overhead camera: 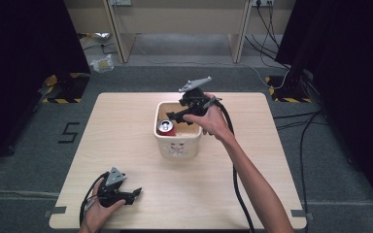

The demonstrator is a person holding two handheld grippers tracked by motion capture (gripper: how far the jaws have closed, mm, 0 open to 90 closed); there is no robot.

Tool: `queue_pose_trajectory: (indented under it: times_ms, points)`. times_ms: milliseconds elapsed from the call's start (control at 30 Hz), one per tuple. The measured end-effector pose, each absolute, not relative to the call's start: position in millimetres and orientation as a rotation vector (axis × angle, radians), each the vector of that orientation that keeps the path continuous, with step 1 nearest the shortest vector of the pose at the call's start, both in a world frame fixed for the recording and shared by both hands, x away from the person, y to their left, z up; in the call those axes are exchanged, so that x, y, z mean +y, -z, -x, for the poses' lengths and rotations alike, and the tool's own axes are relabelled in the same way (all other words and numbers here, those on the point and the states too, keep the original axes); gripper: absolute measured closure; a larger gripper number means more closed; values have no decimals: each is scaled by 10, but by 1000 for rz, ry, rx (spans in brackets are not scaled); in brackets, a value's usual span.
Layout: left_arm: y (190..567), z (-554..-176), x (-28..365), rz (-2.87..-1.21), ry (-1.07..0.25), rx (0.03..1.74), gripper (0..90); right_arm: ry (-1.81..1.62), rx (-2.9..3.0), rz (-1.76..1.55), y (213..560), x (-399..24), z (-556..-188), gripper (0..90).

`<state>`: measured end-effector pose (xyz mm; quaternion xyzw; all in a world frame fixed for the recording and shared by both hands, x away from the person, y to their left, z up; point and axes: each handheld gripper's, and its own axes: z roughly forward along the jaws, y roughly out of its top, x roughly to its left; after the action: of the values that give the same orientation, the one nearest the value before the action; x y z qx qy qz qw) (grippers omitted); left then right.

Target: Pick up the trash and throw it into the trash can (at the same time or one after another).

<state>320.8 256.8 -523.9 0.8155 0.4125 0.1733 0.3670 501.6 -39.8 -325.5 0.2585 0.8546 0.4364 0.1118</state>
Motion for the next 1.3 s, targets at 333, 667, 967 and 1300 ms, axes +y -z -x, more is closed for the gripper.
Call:
queue_pose_trajectory:
  times_ms: [333,667,967,1300]
  points:
    - [5239,-3208,2568,-2095,-445,1060,121,-1304,2419,-824,3161,-736,-5033,248]
    - [5235,-3208,2572,-2102,-442,1057,121,-1276,2353,-890,3157,-997,-5091,250]
    - [5237,-3208,2570,-2099,-442,1059,121,-1234,2287,-980,3223,-1301,-5225,252]
    - [5237,-3208,2570,-2099,-442,1059,121,-1174,2241,-1081,3390,-1601,-5376,216]
